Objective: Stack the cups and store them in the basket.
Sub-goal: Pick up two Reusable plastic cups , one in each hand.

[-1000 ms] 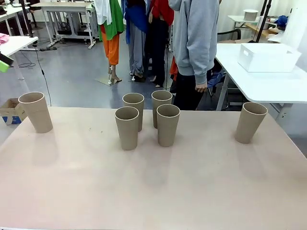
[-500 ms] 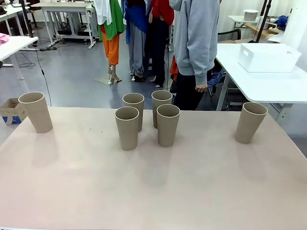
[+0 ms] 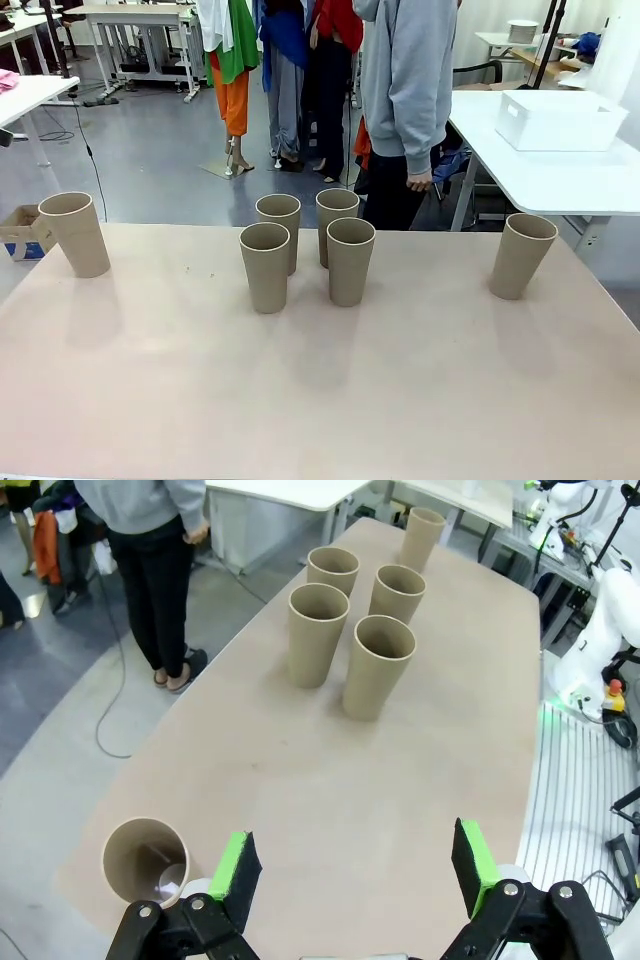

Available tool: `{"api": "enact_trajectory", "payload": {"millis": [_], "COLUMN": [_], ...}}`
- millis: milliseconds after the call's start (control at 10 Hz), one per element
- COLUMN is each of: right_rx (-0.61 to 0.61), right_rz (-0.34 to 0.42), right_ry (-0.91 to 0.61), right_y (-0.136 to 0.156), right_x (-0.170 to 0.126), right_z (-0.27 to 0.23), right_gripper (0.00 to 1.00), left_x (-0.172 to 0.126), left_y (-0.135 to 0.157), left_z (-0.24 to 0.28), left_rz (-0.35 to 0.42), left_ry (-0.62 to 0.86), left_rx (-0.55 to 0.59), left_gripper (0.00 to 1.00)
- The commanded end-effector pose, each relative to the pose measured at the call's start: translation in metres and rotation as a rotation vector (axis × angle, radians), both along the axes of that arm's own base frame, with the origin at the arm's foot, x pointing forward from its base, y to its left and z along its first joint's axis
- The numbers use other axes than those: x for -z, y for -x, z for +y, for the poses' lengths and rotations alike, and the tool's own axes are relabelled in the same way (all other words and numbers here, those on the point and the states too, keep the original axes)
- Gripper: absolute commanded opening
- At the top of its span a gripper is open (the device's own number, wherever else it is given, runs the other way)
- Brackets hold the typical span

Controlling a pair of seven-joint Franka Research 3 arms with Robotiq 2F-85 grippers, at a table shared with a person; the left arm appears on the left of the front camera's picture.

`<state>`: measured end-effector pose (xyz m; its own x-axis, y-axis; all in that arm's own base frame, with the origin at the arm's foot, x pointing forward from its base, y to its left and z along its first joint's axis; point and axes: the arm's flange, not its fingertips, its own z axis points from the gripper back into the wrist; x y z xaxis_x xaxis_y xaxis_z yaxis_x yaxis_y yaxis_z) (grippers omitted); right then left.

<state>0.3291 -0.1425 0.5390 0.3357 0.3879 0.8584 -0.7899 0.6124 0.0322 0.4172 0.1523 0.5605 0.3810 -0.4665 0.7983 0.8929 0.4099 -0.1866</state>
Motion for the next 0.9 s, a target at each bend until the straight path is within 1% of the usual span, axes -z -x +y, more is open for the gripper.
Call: {"api": "enact_trajectory", "payload": {"millis": [0, 800], "right_rx": [-0.021, -0.021], "right_rz": [-0.027, -0.027], "right_ry": [-0.004, -0.004], "right_y": [0.0016, 0.0016], "right_x": [-0.0017, -0.0017], "right_z": [-0.0029, -0.0029], "right_gripper": [1.00, 1.00], "left_x": [-0.0018, -0.0018], "left_y": [0.0010, 0.0010], "left_z": [0.0019, 0.0019], "left_rz": [-0.005, -0.005], "left_ry": [0.014, 0.014], "left_rx": [0.006, 0.006], "left_gripper": [1.00, 1.00]}}
